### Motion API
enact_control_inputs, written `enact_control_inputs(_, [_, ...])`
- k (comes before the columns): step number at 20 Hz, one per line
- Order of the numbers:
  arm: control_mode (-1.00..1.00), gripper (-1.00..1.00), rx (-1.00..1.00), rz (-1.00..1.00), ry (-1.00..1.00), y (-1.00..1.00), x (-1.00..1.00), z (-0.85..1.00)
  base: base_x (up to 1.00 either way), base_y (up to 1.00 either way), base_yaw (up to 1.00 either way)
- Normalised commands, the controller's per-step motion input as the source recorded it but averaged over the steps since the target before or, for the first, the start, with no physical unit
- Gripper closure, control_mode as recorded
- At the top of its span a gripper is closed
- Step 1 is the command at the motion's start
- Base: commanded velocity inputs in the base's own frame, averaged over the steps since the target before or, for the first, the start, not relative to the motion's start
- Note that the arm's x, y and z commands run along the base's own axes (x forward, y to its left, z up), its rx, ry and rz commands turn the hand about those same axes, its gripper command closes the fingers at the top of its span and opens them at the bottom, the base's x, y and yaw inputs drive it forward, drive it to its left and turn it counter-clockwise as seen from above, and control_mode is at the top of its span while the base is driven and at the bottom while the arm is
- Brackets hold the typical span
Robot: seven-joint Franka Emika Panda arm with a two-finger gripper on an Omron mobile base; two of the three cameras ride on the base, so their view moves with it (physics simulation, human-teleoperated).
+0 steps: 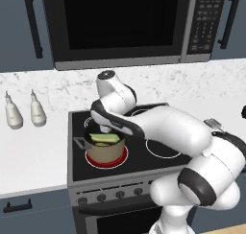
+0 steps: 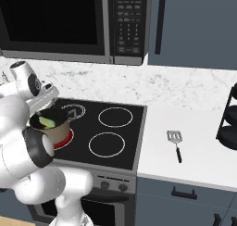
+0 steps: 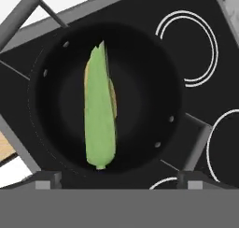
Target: Put the corn and potato in the pot. Retrieve the spatula and lightly stir the vegetables in the pot.
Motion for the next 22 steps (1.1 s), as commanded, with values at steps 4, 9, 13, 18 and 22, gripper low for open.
enact_control_inputs(4, [-1.0, -1.0, 0.07, -0.16, 0.09, -0.96, -0.44, 0.19, 0.0, 0.0, 0.0])
enact_control_inputs(9, [-1.0, -1.0, 0.01, -0.14, 0.0, -1.0, -0.25, -0.11, 0.0, 0.0, 0.0])
enact_control_inputs(13, [-1.0, -1.0, 0.08, 0.0, 0.0, -1.0, -0.01, -0.44, 0.0, 0.0, 0.0])
enact_control_inputs(18, [-1.0, -1.0, 0.01, -0.24, 0.01, -1.0, -0.01, -0.27, 0.0, 0.0, 0.0])
enact_control_inputs(22, [-1.0, -1.0, 0.12, -0.23, 0.05, -1.0, 0.0, -0.25, 0.0, 0.0, 0.0])
